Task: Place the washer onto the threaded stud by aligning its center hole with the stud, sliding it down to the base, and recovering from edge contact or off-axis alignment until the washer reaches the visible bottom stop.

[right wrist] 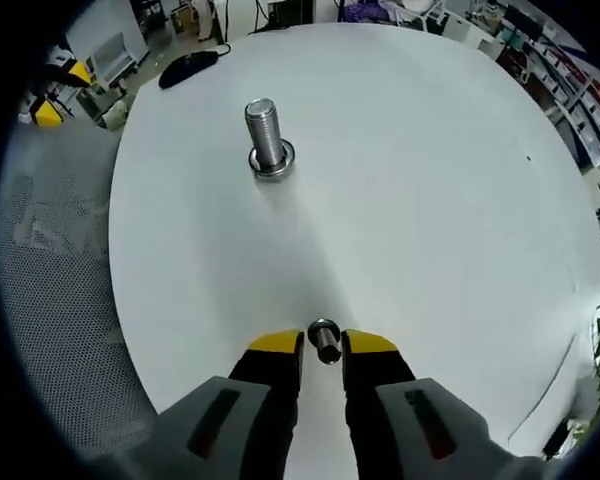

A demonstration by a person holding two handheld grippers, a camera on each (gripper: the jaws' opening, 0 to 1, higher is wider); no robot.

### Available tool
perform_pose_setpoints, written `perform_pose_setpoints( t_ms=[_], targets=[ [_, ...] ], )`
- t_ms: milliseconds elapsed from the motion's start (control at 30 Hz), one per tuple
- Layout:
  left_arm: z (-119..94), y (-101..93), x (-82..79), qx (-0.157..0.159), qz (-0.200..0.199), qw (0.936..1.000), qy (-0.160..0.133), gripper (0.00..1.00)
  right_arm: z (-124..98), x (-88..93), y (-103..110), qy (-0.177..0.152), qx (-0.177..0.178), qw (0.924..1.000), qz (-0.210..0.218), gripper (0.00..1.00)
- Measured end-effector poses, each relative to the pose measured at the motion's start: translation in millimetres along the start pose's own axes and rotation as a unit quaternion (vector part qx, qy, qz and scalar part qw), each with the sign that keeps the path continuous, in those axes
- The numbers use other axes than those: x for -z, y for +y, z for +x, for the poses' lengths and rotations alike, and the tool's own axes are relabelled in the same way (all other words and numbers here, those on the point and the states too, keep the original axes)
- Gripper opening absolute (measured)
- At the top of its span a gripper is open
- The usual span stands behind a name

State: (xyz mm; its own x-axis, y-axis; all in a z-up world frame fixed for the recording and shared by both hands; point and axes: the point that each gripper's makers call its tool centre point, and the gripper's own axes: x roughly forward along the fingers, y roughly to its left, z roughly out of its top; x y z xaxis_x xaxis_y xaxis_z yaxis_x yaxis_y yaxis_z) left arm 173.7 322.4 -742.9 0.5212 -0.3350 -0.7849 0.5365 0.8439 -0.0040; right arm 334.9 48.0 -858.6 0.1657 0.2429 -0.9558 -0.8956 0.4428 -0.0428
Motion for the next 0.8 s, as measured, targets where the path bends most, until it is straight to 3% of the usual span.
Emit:
perform_pose_setpoints(
  t_ms=[533,800],
  targets=[
    [-0.4,-2.2,-0.4,0.003,0.003,1.0000,0.000,0.29,-20.3,10.4,5.2,-0.031,-0.004,0.9993,0.022,0.21],
    [-1.2,-2.0,-2.4,0.005,0.002,1.0000,-0.005,0.29,-42.4,13.2,10.4,-0.076,0.010,0.9953,0.059,0.20]
  ],
)
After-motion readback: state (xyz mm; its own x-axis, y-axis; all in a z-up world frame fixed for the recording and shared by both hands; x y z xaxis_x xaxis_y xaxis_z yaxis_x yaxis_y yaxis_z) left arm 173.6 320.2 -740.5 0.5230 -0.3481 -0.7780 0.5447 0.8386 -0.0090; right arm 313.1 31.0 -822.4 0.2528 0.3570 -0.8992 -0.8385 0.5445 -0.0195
